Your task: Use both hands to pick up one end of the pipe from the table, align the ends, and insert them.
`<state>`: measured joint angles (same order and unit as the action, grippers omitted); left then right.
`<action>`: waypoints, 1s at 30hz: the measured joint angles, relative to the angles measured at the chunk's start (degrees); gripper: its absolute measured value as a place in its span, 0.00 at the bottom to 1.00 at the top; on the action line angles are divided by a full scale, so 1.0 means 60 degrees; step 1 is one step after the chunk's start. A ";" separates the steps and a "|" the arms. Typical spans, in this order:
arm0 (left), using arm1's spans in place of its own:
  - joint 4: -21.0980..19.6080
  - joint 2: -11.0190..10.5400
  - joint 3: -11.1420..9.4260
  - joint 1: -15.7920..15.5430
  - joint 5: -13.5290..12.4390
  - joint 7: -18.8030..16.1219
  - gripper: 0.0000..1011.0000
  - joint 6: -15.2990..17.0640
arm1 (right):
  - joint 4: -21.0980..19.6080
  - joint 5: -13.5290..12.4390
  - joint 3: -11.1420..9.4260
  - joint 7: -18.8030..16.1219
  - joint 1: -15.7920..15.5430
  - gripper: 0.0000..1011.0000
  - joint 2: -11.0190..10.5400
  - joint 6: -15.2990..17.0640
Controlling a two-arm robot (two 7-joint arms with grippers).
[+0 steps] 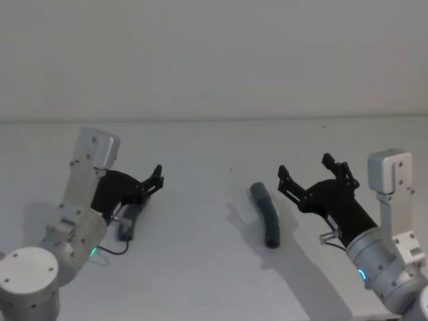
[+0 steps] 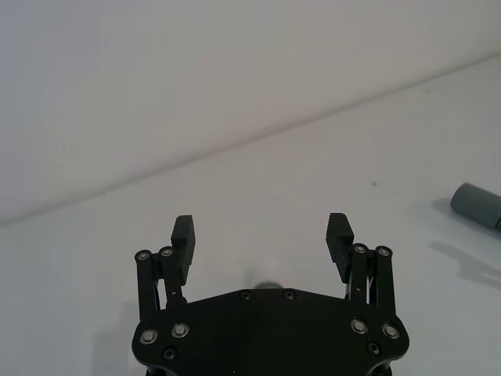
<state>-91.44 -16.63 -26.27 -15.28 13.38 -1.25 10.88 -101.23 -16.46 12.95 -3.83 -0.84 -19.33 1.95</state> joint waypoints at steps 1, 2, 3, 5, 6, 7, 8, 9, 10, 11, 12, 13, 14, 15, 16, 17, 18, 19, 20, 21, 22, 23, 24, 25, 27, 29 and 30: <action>0.0007 0.0048 0.0001 -0.0010 0.0012 -0.0035 0.99 0.0109 | 0.0000 0.0000 0.0000 0.0000 0.0000 0.99 0.0000 0.0000; 0.0011 0.0116 0.0004 -0.0023 0.0036 -0.0090 0.99 0.0329 | 0.0000 0.0000 -0.0001 0.0000 0.0000 0.99 0.0000 0.0000; 0.0011 0.0116 0.0004 -0.0023 0.0036 -0.0090 0.99 0.0329 | 0.0000 0.0000 -0.0001 0.0000 0.0001 0.99 0.0000 0.0000; 0.0011 0.0230 0.0007 -0.0057 0.0067 -0.0199 0.99 0.0800 | 0.0000 0.0000 -0.0001 0.0000 0.0000 0.99 0.0000 0.0000; 0.0011 0.0260 0.0007 -0.0066 0.0071 -0.0225 0.99 0.0915 | 0.0000 0.0000 -0.0001 0.0000 0.0000 0.99 0.0000 0.0000; 0.0011 0.0282 0.0007 -0.0074 0.0076 -0.0249 0.99 0.1054 | 0.0000 0.0000 -0.0001 0.0000 0.0001 0.99 0.0000 0.0000; 0.0007 0.0305 0.0007 -0.0080 0.0078 -0.0279 0.99 0.1161 | 0.0000 0.0000 -0.0001 0.0000 0.0000 0.99 0.0000 0.0000; -0.0010 0.0341 0.0007 -0.0091 0.0082 -0.0322 0.99 0.1368 | 0.0000 0.0000 -0.0001 0.0000 0.0000 0.99 0.0000 0.0000; -0.0021 0.0362 0.0007 -0.0099 0.0083 -0.0340 0.99 0.1466 | 0.0000 0.0000 -0.0001 0.0000 0.0000 0.99 0.0000 0.0000; -0.0027 0.0374 0.0007 -0.0105 0.0084 -0.0358 0.99 0.1563 | 0.0000 0.0000 -0.0001 0.0000 0.0000 0.99 0.0000 0.0000; -0.0060 0.0396 0.0007 -0.0113 0.0084 -0.0393 0.99 0.1769 | 0.0000 0.0000 -0.0001 0.0000 0.0000 0.99 0.0000 0.0000; -0.0071 0.0405 0.0007 -0.0115 0.0085 -0.0407 0.99 0.1855 | 0.0000 0.0000 -0.0001 0.0000 0.0001 0.99 0.0000 0.0000; -0.0086 0.0411 0.0007 -0.0116 0.0086 -0.0420 0.99 0.1940 | 0.0000 0.0000 -0.0001 0.0000 0.0001 0.99 0.0000 0.0000; -0.0121 0.0424 0.0008 -0.0121 0.0086 -0.0443 0.99 0.2096 | 0.0000 0.0000 -0.0001 0.0000 0.0000 0.99 0.0000 0.0000; -0.0137 0.0429 0.0010 -0.0123 0.0086 -0.0454 0.99 0.2193 | 0.0000 0.0000 -0.0001 0.0000 0.0000 0.99 0.0000 0.0000; -0.0153 0.0432 0.0011 -0.0124 0.0085 -0.0458 0.99 0.2246 | 0.0000 0.0000 -0.0001 0.0000 0.0000 0.99 0.0000 0.0000; -0.0169 0.0435 0.0013 -0.0125 0.0085 -0.0466 0.99 0.2334 | 0.0000 0.0000 -0.0001 0.0000 0.0000 0.99 0.0000 0.0000; -0.0207 0.0438 0.0016 -0.0126 0.0082 -0.0473 0.99 0.2463 | 0.0000 0.0000 -0.0001 0.0000 0.0000 0.99 0.0000 -0.0001; -0.0220 0.0439 0.0018 -0.0127 0.0081 -0.0476 0.99 0.2524 | 0.0000 0.0000 -0.0001 0.0000 0.0000 0.99 0.0000 0.0000; -0.0236 0.0439 0.0020 -0.0127 0.0079 -0.0478 0.99 0.2583 | 0.0000 0.0000 -0.0001 0.0000 0.0000 0.99 0.0000 0.0000; -0.0264 0.0439 0.0024 -0.0129 0.0076 -0.0480 0.99 0.2710 | 0.0000 0.0000 -0.0001 0.0000 0.0000 0.99 0.0000 0.0000; -0.0279 0.0439 0.0026 -0.0129 0.0074 -0.0480 0.99 0.2756 | 0.0000 0.0000 -0.0001 0.0000 0.0000 0.99 0.0000 0.0000; -0.0305 0.0437 0.0034 -0.0131 0.0071 -0.0481 0.99 0.2847 | 0.0000 0.0000 -0.0001 0.0000 0.0000 0.99 0.0000 0.0000; -0.0305 0.0437 0.0034 -0.0131 0.0071 -0.0481 0.99 0.2847 | 0.0000 0.0000 -0.0001 0.0000 0.0000 0.99 0.0000 0.0000; -0.0356 0.0433 0.0054 -0.0135 0.0065 -0.0477 0.99 0.3018 | 0.0000 0.0000 -0.0001 0.0000 0.0000 0.99 0.0000 0.0000; -0.0367 0.0427 0.0067 -0.0137 0.0063 -0.0469 0.99 0.3087 | 0.0000 0.0000 -0.0001 0.0000 0.0000 0.99 0.0000 0.0000; -0.0372 0.0424 0.0072 -0.0139 0.0063 -0.0465 0.99 0.3117 | 0.0000 0.0000 -0.0001 0.0000 0.0000 0.99 0.0000 0.0000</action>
<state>-93.67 -14.08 -25.83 -16.11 13.76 -4.04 29.58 -101.23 -16.46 12.94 -3.83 -0.84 -19.33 1.95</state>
